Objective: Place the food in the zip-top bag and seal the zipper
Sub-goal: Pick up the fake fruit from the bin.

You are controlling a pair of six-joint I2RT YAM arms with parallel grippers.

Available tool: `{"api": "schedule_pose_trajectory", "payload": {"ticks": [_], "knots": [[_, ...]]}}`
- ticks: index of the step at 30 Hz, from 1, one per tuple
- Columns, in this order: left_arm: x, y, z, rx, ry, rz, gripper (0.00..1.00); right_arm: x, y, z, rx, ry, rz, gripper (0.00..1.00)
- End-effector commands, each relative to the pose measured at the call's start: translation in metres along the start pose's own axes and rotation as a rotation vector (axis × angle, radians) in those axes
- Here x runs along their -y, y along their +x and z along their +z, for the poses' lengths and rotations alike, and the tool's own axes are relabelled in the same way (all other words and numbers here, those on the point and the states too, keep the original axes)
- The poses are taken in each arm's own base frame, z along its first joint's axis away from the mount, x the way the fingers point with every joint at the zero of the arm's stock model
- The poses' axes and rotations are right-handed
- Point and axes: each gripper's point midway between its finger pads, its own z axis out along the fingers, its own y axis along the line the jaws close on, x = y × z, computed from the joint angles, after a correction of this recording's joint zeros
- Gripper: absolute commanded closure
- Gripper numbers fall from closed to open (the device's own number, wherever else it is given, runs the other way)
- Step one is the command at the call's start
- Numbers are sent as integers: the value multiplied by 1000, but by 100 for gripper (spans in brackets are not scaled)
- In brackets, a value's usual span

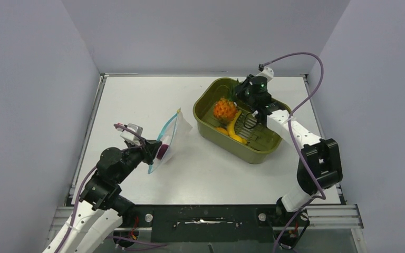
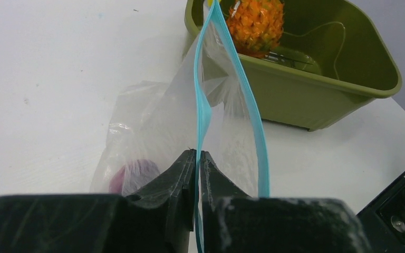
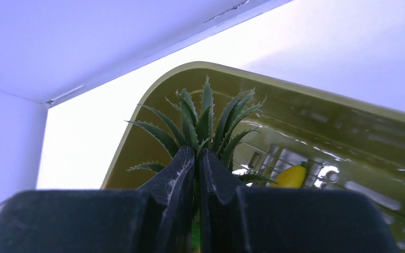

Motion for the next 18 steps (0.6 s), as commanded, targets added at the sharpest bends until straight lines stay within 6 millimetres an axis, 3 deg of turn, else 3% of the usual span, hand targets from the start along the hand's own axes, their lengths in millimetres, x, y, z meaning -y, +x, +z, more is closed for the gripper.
{"api": "schedule_pose_trajectory", "payload": {"ticks": [1,4,6,11,18], "knots": [[14,-37,3,67,36,-23,92,-12,-49,-28,155,-45,-148,100],[17,-38,6,54,47,-22,90,-13,-59,-44,190,-58,-204,100],[20,-39,6,54,67,-11,100,-14,-65,-54,209,-65,-239,100],[29,-50,6,87,112,-4,100,-22,-87,-81,268,-93,-315,100],[7,-54,17,155,21,134,100,-50,-117,-119,351,-198,-387,100]]}}
